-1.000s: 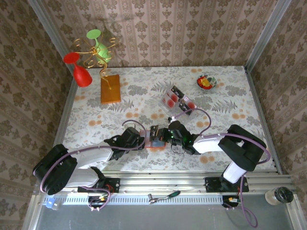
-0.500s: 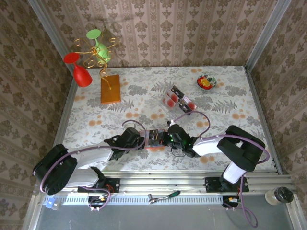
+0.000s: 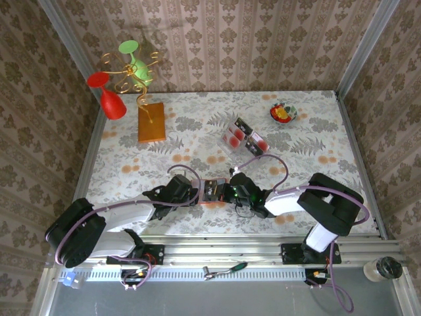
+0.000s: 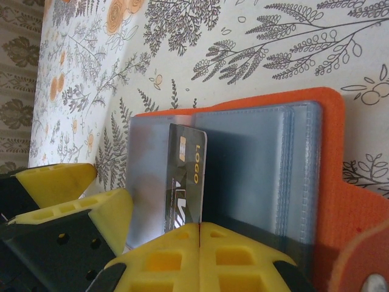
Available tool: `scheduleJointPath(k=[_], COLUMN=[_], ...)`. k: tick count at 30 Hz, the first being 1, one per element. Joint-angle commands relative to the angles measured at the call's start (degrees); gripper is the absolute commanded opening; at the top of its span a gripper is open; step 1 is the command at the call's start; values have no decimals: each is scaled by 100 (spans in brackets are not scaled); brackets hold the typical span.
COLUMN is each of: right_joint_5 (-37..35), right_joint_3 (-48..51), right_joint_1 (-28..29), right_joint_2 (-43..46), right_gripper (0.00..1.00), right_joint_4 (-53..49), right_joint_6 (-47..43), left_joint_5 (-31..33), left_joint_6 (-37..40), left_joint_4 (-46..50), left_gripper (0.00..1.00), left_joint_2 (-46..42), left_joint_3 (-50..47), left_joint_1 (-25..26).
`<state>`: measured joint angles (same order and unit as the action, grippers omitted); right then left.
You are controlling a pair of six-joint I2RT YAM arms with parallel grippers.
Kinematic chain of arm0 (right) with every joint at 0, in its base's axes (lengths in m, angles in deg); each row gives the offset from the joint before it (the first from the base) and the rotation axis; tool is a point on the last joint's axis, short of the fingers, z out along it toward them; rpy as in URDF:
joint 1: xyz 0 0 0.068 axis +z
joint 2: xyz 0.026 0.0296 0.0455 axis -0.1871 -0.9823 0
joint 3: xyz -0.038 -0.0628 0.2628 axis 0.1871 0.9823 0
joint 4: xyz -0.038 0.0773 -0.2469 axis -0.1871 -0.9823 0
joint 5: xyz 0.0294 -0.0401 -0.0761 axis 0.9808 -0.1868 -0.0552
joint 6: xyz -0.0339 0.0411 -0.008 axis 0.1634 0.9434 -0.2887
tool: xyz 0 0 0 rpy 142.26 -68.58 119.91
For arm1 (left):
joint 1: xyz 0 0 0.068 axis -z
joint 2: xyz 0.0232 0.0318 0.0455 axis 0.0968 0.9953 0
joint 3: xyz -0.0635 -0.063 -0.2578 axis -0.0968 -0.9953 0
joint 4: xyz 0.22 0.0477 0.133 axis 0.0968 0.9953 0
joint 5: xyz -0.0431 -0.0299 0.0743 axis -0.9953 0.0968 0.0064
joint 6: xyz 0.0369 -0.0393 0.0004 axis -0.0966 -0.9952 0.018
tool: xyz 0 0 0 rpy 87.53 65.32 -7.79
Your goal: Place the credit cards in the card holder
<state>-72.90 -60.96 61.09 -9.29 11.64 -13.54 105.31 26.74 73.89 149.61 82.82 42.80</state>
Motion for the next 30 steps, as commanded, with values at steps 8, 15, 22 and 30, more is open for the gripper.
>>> scheduleJointPath(k=[8, 15, 22, 30], right_joint_5=[-308, -365, -247, -100], right_joint_3=[8, 34, -128, -298], right_joint_1=[83, 92, 91, 84], right_joint_2=[10, 161, 119, -14], right_gripper=[0, 0, 0, 0], right_joint_4=[-398, -643, -849, -995], right_joint_6=[195, 246, 169, 108], left_joint_5=[-141, -147, -145, -147], left_joint_6=[-140, -127, -148, -157], left_joint_4=[224, 215, 207, 209], left_gripper=[93, 93, 93, 93], left_joint_2=[60, 68, 68, 42], left_joint_3=[-105, -96, -114, -123], left_joint_1=[18, 18, 21, 23])
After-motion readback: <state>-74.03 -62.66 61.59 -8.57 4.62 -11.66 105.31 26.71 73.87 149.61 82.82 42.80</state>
